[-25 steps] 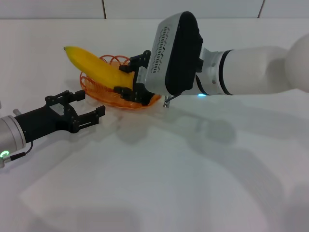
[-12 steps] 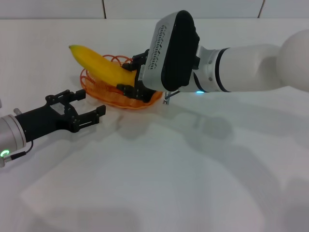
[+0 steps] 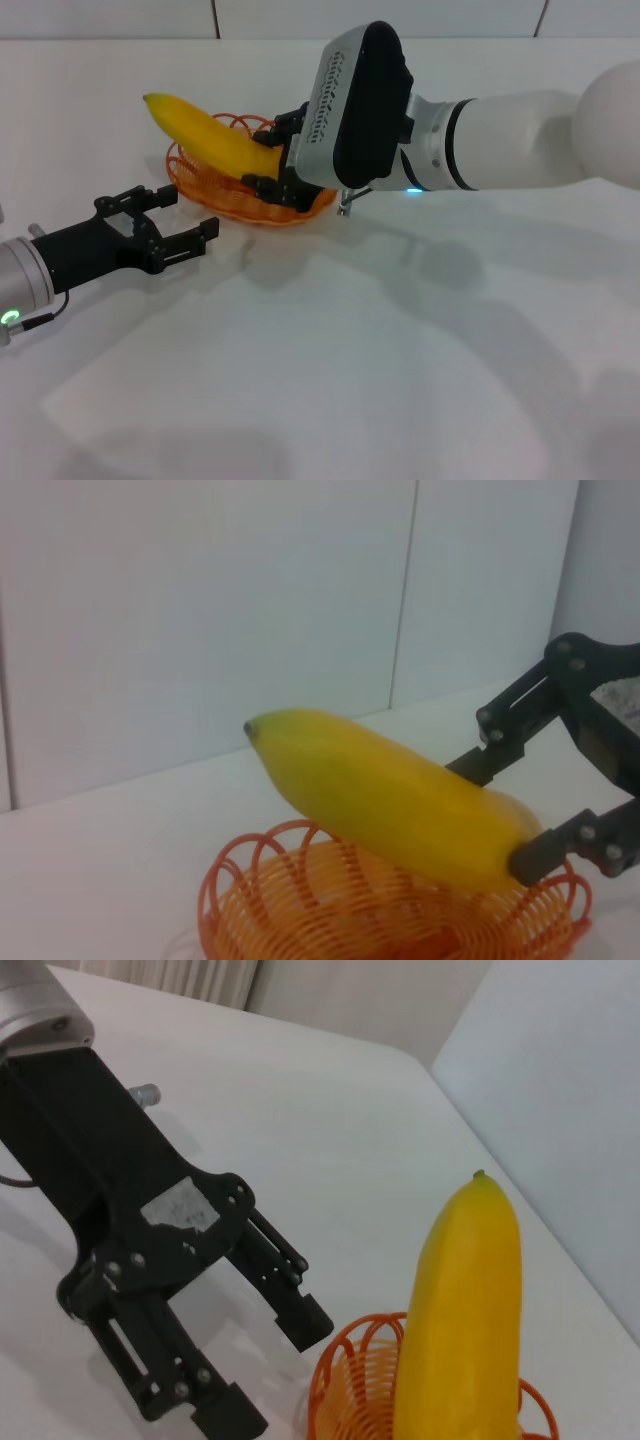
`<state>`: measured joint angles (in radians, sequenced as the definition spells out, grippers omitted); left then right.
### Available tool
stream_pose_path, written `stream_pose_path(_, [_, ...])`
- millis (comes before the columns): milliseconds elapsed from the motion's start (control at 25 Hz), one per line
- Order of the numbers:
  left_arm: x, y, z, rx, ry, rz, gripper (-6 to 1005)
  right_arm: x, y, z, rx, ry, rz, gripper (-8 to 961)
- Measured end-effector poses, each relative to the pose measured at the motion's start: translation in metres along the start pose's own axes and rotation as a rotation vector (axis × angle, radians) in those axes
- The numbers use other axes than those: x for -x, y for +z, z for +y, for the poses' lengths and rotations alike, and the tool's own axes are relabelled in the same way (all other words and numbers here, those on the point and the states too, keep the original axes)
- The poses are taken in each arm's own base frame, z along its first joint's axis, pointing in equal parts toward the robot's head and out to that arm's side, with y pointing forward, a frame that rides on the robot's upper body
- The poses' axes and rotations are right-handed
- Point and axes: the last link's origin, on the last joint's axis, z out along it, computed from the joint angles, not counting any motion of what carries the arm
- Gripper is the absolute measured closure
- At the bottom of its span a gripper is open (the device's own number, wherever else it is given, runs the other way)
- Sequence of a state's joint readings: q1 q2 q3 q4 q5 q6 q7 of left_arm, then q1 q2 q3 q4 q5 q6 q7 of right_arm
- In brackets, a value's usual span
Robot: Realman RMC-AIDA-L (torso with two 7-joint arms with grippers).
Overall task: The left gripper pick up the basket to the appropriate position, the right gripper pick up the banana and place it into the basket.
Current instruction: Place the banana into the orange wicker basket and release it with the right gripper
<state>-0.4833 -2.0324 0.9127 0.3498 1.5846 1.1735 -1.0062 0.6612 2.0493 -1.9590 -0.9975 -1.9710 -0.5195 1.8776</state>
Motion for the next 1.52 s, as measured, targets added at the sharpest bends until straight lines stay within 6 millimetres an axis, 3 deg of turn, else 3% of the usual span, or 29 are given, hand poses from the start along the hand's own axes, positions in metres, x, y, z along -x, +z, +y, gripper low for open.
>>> stream_pose_path(200, [0.0,0.0,0.0,-0.001,-0.001,0.0,197,0.001,-0.001,0.0,-0.003,0.0,-0.004,466])
stream_pose_path(400, [0.002,-0.002,0.0,-0.003,-0.005,-0.002,197,0.003,-0.002,0.001,-0.006,0.001,-0.014,274])
stream_pose_path(640, [0.005,-0.004,0.001,-0.008,0.011,-0.002,197,0.007,-0.011,0.003,-0.023,0.009,-0.051,233])
stream_pose_path(1080, [0.01,-0.008,0.002,-0.017,0.004,-0.005,197,0.009,-0.047,0.005,0.018,0.057,-0.107,232])
stream_pose_path(1520, [0.011,-0.008,0.004,-0.025,0.02,0.006,197,-0.014,-0.084,0.003,0.155,0.145,-0.262,240])
